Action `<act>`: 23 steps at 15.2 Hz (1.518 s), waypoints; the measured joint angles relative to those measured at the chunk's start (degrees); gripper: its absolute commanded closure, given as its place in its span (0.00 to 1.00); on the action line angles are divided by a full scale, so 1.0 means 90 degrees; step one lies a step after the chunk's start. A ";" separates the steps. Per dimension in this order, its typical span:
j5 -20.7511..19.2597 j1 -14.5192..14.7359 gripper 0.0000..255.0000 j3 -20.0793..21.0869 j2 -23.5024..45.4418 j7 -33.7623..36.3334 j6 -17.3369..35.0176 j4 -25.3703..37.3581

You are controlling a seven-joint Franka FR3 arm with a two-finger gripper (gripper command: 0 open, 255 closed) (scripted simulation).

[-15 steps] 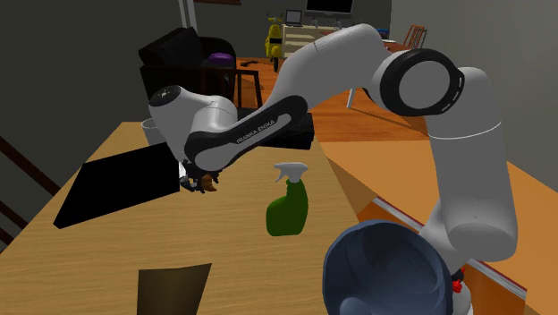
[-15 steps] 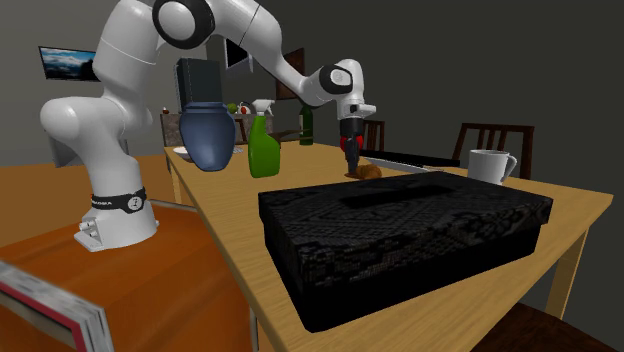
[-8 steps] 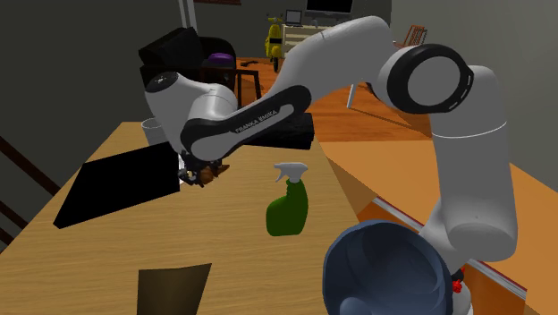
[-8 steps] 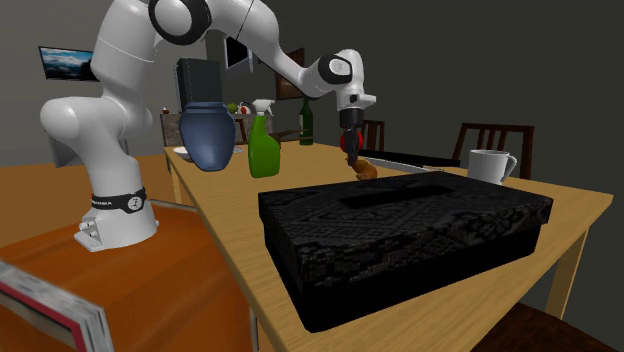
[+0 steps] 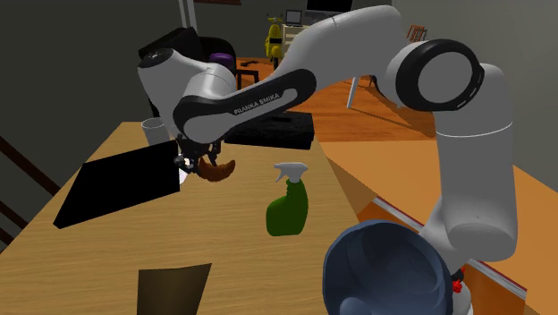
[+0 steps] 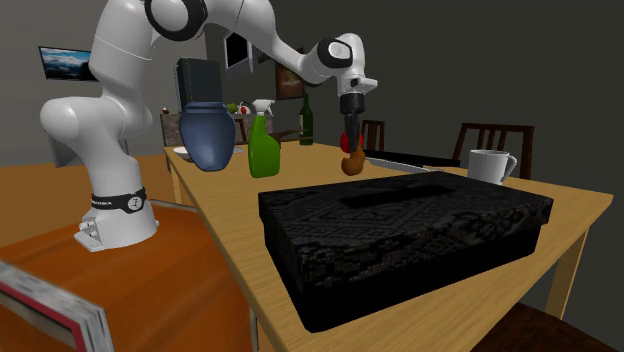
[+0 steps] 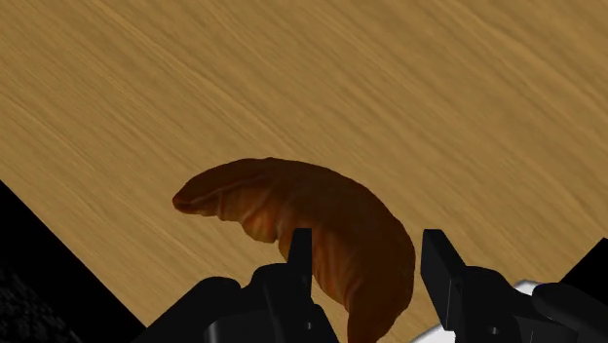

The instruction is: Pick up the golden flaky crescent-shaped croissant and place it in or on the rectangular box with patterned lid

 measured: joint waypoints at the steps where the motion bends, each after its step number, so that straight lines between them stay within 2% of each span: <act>1: 0.0019 -0.0002 1.00 0.0009 -0.0032 -0.0021 -0.0053 0.0028; 18: 0.0200 0.0149 1.00 0.0091 -0.0184 -0.0442 -0.1319 0.1240; 23: 0.0351 -0.0378 1.00 0.0009 -0.0544 -0.0932 -0.1072 0.0812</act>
